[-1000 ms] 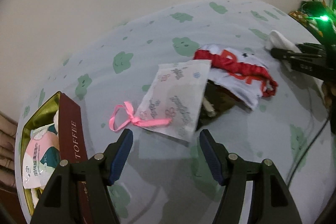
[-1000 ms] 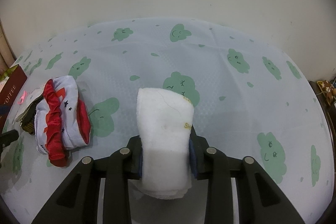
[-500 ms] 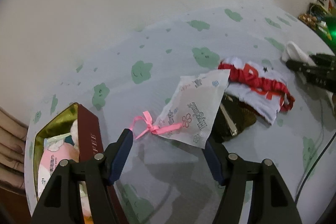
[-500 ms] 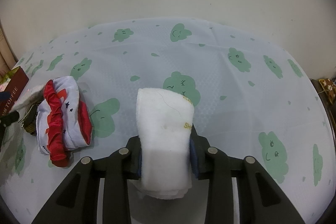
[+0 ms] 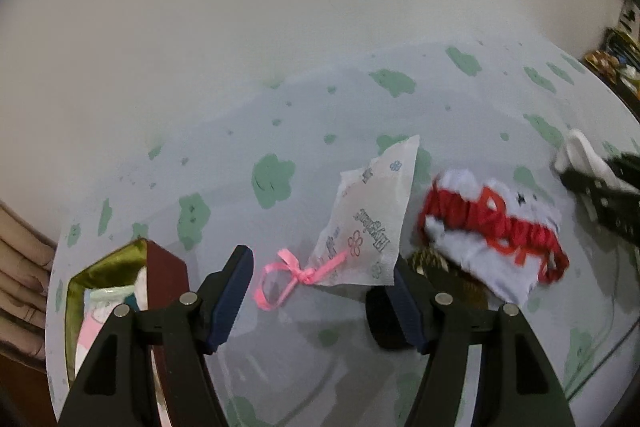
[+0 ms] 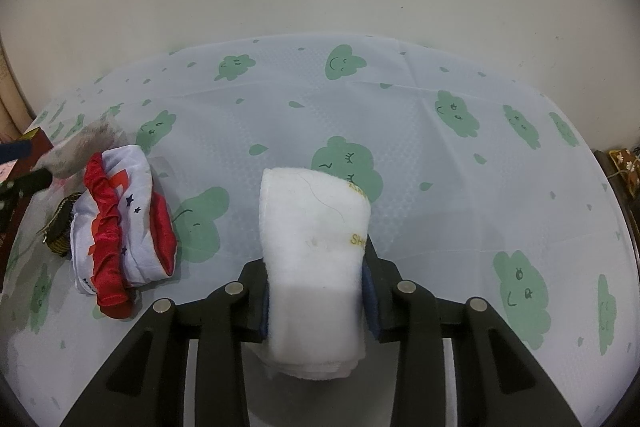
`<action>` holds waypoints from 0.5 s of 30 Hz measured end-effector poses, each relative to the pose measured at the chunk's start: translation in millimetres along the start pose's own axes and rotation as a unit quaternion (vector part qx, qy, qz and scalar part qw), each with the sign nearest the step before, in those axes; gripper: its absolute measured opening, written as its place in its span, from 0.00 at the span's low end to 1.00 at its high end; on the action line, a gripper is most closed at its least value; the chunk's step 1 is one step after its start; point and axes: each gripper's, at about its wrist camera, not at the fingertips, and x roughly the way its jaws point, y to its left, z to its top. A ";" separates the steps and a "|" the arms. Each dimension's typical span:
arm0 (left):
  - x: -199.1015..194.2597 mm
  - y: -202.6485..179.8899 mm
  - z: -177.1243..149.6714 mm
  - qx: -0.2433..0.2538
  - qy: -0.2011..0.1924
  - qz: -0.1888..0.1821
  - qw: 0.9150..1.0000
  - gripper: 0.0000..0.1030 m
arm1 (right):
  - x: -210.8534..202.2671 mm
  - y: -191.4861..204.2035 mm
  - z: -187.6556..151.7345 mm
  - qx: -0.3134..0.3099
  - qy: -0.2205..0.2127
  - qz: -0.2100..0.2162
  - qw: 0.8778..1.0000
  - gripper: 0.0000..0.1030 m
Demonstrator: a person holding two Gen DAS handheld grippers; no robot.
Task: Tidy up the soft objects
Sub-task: 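Grasp the pink-ribboned white sachet with the left gripper while the right holds the sock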
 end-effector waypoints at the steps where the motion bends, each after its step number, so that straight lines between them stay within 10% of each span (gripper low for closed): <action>1: 0.6 1.5 2.3 -0.009 -0.001 -0.002 1.000 0.66 | -0.1 0.1 0.0 0.000 0.000 0.002 1.000 0.34; 15: 39.8 -2.5 25.2 -0.081 0.016 0.003 0.997 0.65 | 1.2 3.1 0.4 0.004 0.000 0.011 1.000 0.36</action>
